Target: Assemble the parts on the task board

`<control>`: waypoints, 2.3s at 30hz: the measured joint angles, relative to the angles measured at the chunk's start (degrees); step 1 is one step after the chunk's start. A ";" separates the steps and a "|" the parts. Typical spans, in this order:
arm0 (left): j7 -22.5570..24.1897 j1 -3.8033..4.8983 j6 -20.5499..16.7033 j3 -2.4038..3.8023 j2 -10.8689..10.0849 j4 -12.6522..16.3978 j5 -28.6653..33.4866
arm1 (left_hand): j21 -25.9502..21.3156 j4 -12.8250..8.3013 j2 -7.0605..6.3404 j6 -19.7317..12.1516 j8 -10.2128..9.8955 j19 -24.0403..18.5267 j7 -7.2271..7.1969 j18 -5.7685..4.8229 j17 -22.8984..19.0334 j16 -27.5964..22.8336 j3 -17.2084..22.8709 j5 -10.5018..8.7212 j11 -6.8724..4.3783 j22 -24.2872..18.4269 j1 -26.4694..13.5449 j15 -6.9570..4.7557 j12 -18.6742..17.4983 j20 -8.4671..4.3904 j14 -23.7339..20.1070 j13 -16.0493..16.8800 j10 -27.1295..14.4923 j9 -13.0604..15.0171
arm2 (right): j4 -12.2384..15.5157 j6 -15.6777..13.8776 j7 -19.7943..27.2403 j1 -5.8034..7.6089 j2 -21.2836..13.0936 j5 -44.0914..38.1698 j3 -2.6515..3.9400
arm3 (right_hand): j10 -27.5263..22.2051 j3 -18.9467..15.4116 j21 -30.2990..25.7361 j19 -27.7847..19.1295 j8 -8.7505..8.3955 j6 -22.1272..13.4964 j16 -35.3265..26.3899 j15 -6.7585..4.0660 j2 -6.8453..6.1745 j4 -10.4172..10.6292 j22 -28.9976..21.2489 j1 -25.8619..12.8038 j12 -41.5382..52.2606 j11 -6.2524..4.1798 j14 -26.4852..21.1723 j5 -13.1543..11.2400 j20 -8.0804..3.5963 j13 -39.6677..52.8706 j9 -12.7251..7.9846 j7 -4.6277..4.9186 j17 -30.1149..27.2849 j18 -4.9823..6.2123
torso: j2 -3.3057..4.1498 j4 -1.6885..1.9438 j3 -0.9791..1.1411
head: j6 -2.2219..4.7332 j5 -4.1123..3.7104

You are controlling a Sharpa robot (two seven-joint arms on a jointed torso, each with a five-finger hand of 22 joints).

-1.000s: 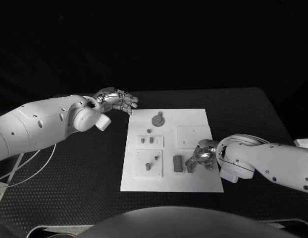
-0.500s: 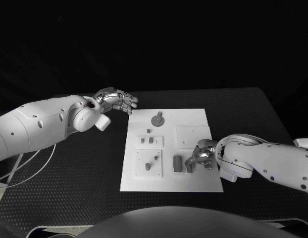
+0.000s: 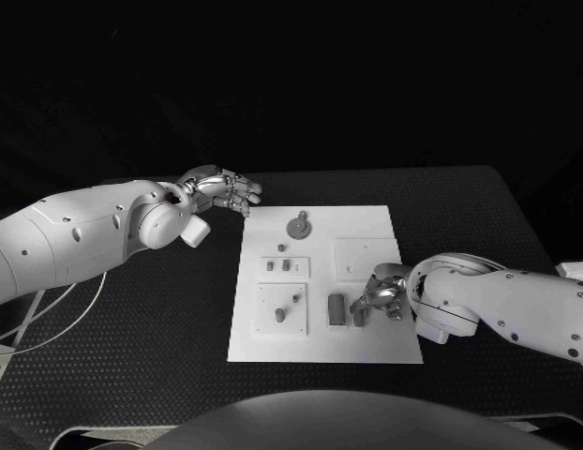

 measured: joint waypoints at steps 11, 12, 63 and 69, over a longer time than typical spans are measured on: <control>0.00 0.00 0.01 0.00 0.00 -0.01 -0.01 | 0.00 0.15 0.00 0.00 0.00 0.00 0.00 -0.19 -0.01 0.00 -0.15 0.00 -0.01 -0.01 0.00 0.00 0.00 0.00 0.00 0.00 0.00 0.00 | -0.22 -0.03 0.18 -0.03 0.07 0.05 0.01 | 0.01 -0.01 0.00 -0.22 -0.01 0.04 0.00 0.04 0.00 -0.01 0.02 0.00 0.00 -0.01 -0.03 0.00 -0.03 0.02 0.00 0.04 0.00 -0.02 | -0.01 0.01 -0.01 | 0.00 -0.04; 0.00 0.00 0.01 0.00 0.00 -0.01 -0.01 | 0.00 0.15 0.00 0.00 0.00 0.00 0.00 -0.19 -0.01 0.00 -0.15 0.00 0.00 -0.01 0.00 0.00 0.00 0.00 0.00 0.00 0.00 0.00 | -0.22 -0.03 0.19 -0.03 0.07 0.06 0.01 | 0.01 -0.01 0.00 -0.22 -0.01 0.04 0.00 0.04 0.00 -0.01 0.03 0.00 0.00 -0.01 -0.03 0.00 -0.03 0.02 0.00 0.04 0.00 -0.02 | -0.02 0.01 -0.01 | 0.00 -0.04; -0.12 0.00 0.02 0.00 -0.03 0.00 -0.03 | -0.23 0.15 0.00 0.00 0.00 0.00 0.00 -0.17 0.15 0.00 -0.15 0.00 -0.02 0.07 0.00 0.00 0.00 0.00 0.00 0.00 0.01 -0.03 | -0.02 -3.29 0.09 -0.74 -0.11 2.39 0.02 | 0.21 1.63 0.00 0.03 -0.01 0.10 0.00 0.18 -1.33 -1.64 0.02 -1.33 -0.24 -0.21 -0.15 0.01 -0.04 0.07 2.92 0.08 0.00 -0.44 | -0.03 -0.03 0.01 | 0.00 0.05; -0.12 0.00 0.03 0.00 -0.03 -0.04 -0.03 | -0.23 0.15 0.00 0.00 0.00 0.00 0.00 -0.20 0.14 -0.22 -0.15 0.00 -0.02 0.07 0.00 0.00 0.00 0.00 0.00 0.00 0.02 -0.03 | -0.16 -3.78 0.11 -0.76 -0.08 2.51 0.02 | 0.20 6.36 -0.19 0.11 -0.01 0.10 -0.26 0.26 -3.69 -4.60 0.01 -4.35 -0.44 -0.20 -0.19 0.02 0.05 0.20 2.97 0.08 0.00 -0.43 | -0.03 -0.02 0.02 | 0.00 0.07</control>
